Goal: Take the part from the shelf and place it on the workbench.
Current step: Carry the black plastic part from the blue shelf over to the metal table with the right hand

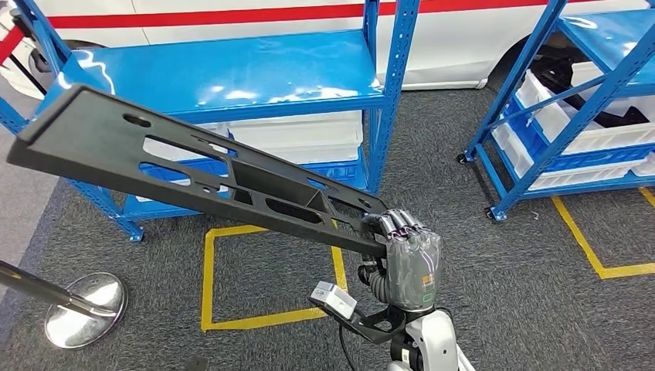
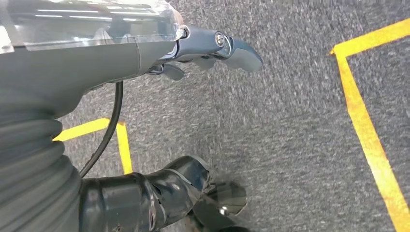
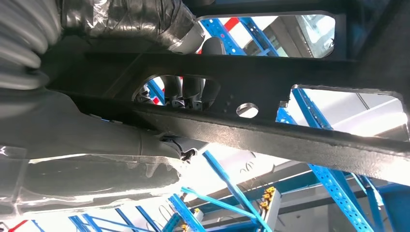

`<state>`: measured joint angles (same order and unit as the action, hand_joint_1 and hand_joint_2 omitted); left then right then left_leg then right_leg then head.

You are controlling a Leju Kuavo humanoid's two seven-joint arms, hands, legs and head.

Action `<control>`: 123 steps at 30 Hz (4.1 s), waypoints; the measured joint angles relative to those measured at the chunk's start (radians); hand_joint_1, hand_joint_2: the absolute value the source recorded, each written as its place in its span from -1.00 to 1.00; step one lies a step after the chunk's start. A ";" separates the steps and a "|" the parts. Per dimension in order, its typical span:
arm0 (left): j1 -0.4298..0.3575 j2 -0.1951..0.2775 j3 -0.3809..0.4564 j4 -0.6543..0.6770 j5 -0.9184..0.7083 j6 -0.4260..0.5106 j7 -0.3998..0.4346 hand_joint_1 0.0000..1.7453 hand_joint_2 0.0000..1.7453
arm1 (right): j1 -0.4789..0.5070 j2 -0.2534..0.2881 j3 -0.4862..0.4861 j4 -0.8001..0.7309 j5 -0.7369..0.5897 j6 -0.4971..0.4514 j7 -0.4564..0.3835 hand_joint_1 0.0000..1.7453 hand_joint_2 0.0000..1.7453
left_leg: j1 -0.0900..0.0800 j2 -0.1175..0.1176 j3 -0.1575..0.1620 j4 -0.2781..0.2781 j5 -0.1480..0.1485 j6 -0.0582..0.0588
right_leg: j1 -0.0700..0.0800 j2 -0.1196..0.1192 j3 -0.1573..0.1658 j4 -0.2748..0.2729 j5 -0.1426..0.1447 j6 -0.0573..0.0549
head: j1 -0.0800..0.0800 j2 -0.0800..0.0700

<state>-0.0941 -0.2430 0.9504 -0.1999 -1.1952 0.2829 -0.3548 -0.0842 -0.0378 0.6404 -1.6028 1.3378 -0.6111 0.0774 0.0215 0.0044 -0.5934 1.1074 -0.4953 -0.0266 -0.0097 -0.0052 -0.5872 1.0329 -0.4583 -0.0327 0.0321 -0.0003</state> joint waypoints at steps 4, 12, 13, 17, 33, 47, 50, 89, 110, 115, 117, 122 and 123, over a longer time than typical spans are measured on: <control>0.000 0.001 0.000 0.000 0.000 0.000 -0.001 -1.00 1.00 | 0.000 0.000 -0.001 0.000 0.000 0.000 0.000 1.00 1.00 | -0.007 -0.004 0.039 -0.090 0.022 0.021 | 0.003 0.002 -0.009 0.005 0.005 0.024 | 0.000 0.000; 0.000 0.000 0.000 0.000 0.000 0.000 -0.001 -1.00 1.00 | 0.005 -0.001 -0.002 0.000 0.000 0.000 0.000 1.00 1.00 | -0.004 0.002 0.025 -0.100 0.042 0.056 | -0.004 0.005 -0.130 0.283 -0.133 0.046 | 0.001 0.000; 0.000 -0.001 0.000 0.000 0.000 0.000 -0.001 -1.00 1.00 | 0.005 -0.001 -0.002 0.000 0.000 0.000 0.000 1.00 1.00 | -0.004 0.001 0.024 -0.097 0.042 0.055 | -0.004 0.005 -0.113 0.254 -0.108 0.044 | 0.001 0.000; -0.001 -0.001 0.000 0.000 0.000 0.000 -0.001 -1.00 1.00 | 0.005 -0.001 -0.003 0.000 0.000 0.000 0.000 1.00 1.00 | -0.008 -0.001 0.021 -0.086 0.037 0.041 | 0.002 0.005 0.001 0.029 -0.020 0.031 | 0.000 0.000; 0.007 0.003 0.015 0.000 0.043 0.016 -0.008 -1.00 1.00 | 0.162 0.010 -0.107 -0.163 0.009 -0.049 0.055 1.00 1.00 | -0.011 -0.025 0.036 -0.087 0.023 0.026 | 0.006 0.003 -0.001 0.008 -0.009 0.012 | 0.000 0.000; 0.019 0.000 0.040 0.000 0.054 0.022 -0.014 -1.00 1.00 | 0.357 0.008 -0.312 -0.417 -0.016 -0.086 0.063 1.00 1.00 | -0.006 0.022 0.042 -0.094 0.023 0.037 | -0.012 -0.010 -0.003 0.044 -0.028 0.052 | 0.001 0.000; 0.018 0.000 0.045 0.000 0.054 0.022 -0.014 -1.00 1.00 | 0.364 0.008 -0.316 -0.426 -0.016 -0.086 0.061 1.00 1.00 | -0.008 0.025 0.042 -0.090 0.021 0.019 | -0.005 -0.007 0.004 0.021 -0.028 0.035 | 0.000 0.000; 0.020 0.002 0.054 0.000 0.046 0.025 -0.013 -1.00 1.00 | 0.470 0.253 -0.626 -0.379 -0.253 -0.088 -0.447 1.00 1.00 | -0.010 0.004 -0.061 0.189 -0.132 0.001 | -0.003 0.024 -0.011 0.014 -0.008 0.004 | 0.000 0.000; 0.017 0.002 0.057 0.000 0.040 0.022 -0.011 -1.00 1.00 | 0.477 0.258 -0.635 -0.375 -0.270 -0.088 -0.439 1.00 1.00 | -0.014 0.050 0.073 -0.098 -0.004 0.026 | -0.009 -0.024 0.000 0.021 -0.024 0.047 | 0.001 0.000; 0.016 0.002 0.057 0.000 0.039 0.021 -0.009 -1.00 1.00 | 0.486 0.261 -0.650 -0.378 -0.288 -0.088 -0.453 1.00 1.00 | -0.008 0.029 0.052 -0.043 -0.052 0.003 | -0.013 0.001 -0.005 0.013 -0.014 0.017 | 0.001 0.000; 0.017 0.002 0.057 0.000 0.039 0.021 -0.009 -1.00 1.00 | 0.486 0.265 -0.654 -0.379 -0.291 -0.088 -0.460 1.00 1.00 | -0.008 0.009 -0.004 0.082 -0.119 -0.002 | -0.012 0.011 -0.008 0.012 -0.012 0.011 | 0.001 0.000; 0.020 0.002 0.058 0.000 0.038 0.021 -0.009 -1.00 1.00 | 0.490 0.270 -0.662 -0.380 -0.295 -0.088 -0.470 1.00 1.00 | -0.008 -0.006 0.000 0.066 -0.057 0.010 | -0.008 0.050 -0.008 0.016 -0.011 0.010 | 0.001 0.000; 0.020 0.002 0.058 0.000 0.038 0.021 -0.009 -1.00 1.00 | 0.490 0.272 -0.664 -0.380 -0.296 -0.088 -0.470 1.00 1.00 | -0.009 -0.022 0.031 -0.002 -0.028 0.016 | -0.007 0.057 -0.008 0.017 -0.010 0.011 | 0.001 0.000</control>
<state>-0.0746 -0.2406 1.0080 -0.1999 -1.1575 0.3040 -0.3635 0.4056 0.2339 -0.0237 -1.9826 1.0414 -0.6991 -0.3924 0.0126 -0.0175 -0.5627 1.1055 -0.5231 -0.0103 -0.0164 0.0521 -0.5948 1.0500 -0.4687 -0.0213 0.0329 -0.0003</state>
